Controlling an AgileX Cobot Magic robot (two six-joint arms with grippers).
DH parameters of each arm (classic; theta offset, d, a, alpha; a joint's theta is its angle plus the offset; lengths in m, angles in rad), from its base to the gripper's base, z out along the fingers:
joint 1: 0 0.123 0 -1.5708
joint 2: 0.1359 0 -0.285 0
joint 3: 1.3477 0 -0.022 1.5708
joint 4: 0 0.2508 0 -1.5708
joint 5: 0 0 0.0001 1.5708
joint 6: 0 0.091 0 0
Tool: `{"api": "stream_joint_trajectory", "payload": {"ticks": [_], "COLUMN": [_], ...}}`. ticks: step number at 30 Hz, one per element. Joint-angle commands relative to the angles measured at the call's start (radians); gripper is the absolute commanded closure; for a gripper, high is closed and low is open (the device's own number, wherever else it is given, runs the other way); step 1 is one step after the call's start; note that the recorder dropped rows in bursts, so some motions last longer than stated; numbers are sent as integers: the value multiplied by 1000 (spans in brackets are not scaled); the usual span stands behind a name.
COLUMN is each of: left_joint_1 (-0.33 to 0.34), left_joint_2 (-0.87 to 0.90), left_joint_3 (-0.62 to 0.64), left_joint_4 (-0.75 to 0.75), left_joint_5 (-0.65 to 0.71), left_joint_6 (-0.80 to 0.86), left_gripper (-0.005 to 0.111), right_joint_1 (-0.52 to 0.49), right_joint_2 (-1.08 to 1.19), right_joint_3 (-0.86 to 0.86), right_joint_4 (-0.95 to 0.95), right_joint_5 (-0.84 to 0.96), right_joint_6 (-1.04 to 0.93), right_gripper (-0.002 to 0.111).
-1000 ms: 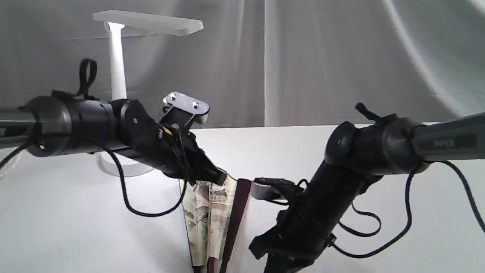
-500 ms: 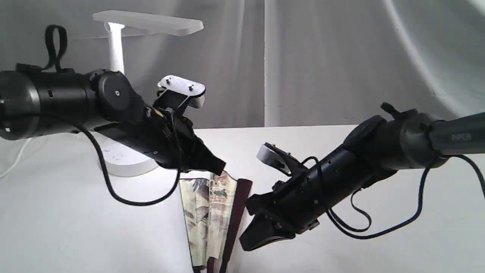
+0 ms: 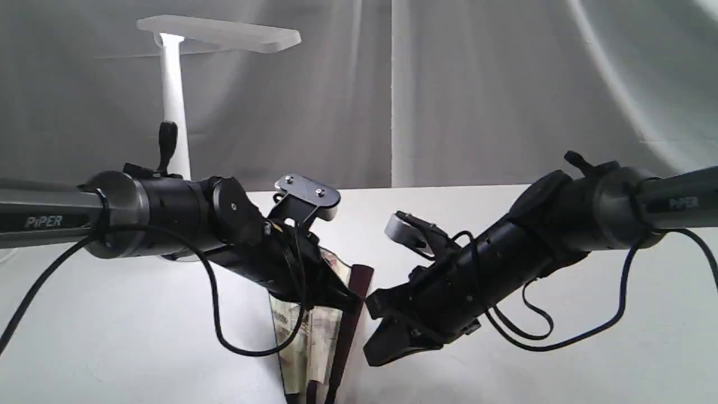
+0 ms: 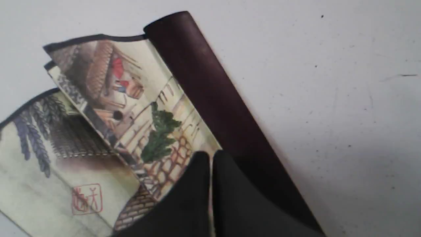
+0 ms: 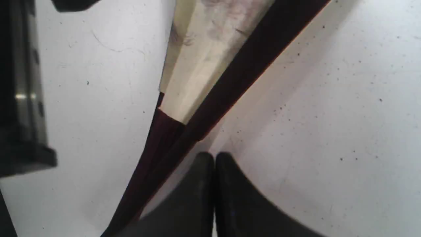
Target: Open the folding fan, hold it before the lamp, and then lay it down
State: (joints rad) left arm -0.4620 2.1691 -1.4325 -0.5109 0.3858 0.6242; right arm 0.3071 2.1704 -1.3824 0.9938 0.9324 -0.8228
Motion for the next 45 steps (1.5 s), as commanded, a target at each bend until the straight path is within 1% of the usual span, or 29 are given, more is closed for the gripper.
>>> {"api": "stream_joint_trajectory", "payload": {"ticks": [1,5,11,14,18,26,31,35,41,45], "left_joint_1": [-3,-1,13,30,55,54,54,54,54,54], "left_joint_2": [39,76,76,71,61,28,-17,-15,-6,25], "left_joint_3": [-3,-3,-3,-3,-3,-5,-5,-2,-2,-2], "left_joint_4": [-7,-5,16,16,19,20,48,51,123,128], "left_joint_5": [-46,-76,-68,-42,6,-4,32,33,43,39], "left_joint_6": [5,5,5,5,5,8,6,6,4,4], "left_gripper": [107,107,107,107,107,107,107,107,107,107], "right_joint_1": [-7,-7,-7,-7,-7,-7,-7,-7,-7,-7], "right_joint_2": [0,0,0,0,0,0,0,0,0,0], "right_joint_3": [2,2,2,2,2,2,2,2,2,2], "right_joint_4": [-11,-17,-16,-29,-37,-37,-37,-44,-47,-47], "right_joint_5": [-6,-6,-18,-20,-36,-46,-49,-49,-51,-51], "right_joint_6": [2,2,13,65,75,75,75,75,75,76], "right_gripper": [108,108,108,108,108,108,108,108,108,108]}}
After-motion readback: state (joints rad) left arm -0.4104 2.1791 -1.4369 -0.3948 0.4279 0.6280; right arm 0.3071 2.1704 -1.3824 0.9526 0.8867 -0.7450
